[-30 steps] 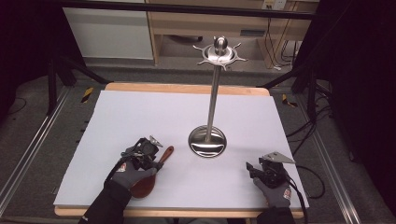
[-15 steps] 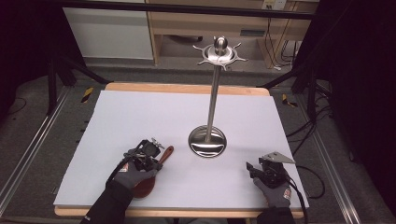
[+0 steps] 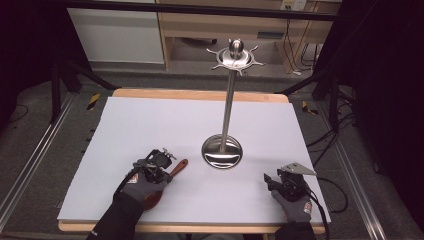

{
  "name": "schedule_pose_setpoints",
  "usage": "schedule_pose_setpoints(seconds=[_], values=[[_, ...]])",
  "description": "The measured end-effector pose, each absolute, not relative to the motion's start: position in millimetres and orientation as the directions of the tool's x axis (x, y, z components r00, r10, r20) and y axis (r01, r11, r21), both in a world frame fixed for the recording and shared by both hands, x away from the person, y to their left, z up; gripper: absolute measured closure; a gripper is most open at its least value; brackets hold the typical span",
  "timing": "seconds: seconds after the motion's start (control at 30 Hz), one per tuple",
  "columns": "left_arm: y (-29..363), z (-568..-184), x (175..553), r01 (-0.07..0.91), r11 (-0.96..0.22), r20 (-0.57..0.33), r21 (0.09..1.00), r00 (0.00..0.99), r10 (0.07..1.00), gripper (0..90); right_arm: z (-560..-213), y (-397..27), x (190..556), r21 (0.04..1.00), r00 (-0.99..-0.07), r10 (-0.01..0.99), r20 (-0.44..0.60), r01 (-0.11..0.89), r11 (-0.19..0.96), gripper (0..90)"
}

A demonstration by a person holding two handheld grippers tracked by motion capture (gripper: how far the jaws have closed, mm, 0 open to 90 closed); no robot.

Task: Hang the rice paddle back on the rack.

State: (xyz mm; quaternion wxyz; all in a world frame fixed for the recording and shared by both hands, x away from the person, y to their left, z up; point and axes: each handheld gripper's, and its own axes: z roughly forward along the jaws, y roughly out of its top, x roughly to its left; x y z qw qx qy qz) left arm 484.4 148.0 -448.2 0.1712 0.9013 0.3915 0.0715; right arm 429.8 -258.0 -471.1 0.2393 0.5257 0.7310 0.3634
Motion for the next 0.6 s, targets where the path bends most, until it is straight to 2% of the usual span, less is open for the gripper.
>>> schedule_pose_setpoints(seconds=[0.37, 0.6], values=[[146, -448, 489, 0.680, -0.652, -0.019, 0.335, 0.697, 0.717, 75.2, -471, -258, 430, 0.783, -0.333, 0.942, 0.037, 0.596, 0.180, 43.9], [137, -448, 486, 0.668, -0.681, 0.039, 0.302, 0.705, 0.708, 76.6, -470, -258, 430, 0.785, -0.329, 0.943, 0.045, 0.596, 0.170, 44.1]])
